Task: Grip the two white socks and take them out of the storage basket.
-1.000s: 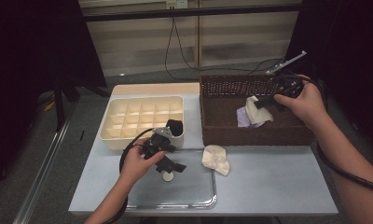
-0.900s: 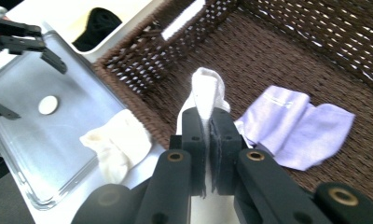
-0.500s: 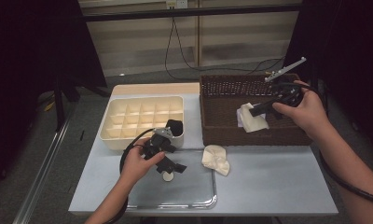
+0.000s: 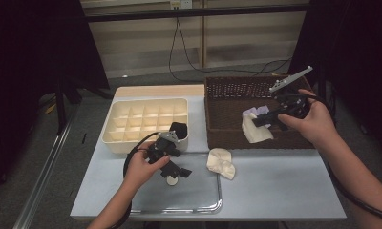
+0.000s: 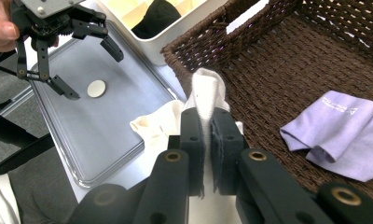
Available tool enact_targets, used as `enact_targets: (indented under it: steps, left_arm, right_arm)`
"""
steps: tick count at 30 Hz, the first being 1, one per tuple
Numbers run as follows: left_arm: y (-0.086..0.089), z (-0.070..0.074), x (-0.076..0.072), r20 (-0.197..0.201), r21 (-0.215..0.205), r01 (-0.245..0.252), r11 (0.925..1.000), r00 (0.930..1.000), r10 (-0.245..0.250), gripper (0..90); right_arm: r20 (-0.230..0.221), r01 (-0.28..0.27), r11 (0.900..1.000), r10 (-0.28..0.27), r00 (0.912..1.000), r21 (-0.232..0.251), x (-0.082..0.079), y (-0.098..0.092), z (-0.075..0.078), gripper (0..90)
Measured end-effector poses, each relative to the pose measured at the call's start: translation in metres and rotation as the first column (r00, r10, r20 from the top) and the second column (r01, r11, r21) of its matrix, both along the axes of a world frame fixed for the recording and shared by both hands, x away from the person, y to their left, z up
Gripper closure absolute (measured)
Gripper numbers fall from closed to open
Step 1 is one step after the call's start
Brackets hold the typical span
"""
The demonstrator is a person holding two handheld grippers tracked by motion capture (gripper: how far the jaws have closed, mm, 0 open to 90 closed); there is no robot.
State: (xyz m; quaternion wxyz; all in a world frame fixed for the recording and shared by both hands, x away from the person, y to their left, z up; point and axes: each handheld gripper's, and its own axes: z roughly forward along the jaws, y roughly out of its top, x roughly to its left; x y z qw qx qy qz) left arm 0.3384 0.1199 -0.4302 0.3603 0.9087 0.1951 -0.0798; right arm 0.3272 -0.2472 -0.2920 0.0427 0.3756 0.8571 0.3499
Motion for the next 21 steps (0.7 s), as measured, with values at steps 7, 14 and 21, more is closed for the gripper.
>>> enact_targets:
  steps: [7,14,21]
  left_arm:
    - [0.0,0.0,-0.001,-0.004,-0.002,-0.001,1.0,1.0,0.001,4.4]
    - [-0.001,0.0,0.0,-0.005,-0.002,-0.004,1.0,1.0,0.004,4.4]
    - [0.001,0.001,0.001,-0.001,0.004,-0.005,1.0,1.0,0.005,4.4]
  right_arm:
    - [-0.001,-0.018,1.0,0.018,0.9998,0.012,-0.01,0.006,-0.008,84.8]
    - [-0.005,-0.021,1.0,0.022,0.9998,0.021,-0.014,0.01,-0.021,83.3]
    - [-0.018,-0.022,1.0,0.023,0.9996,0.021,-0.017,0.013,-0.036,64.5]
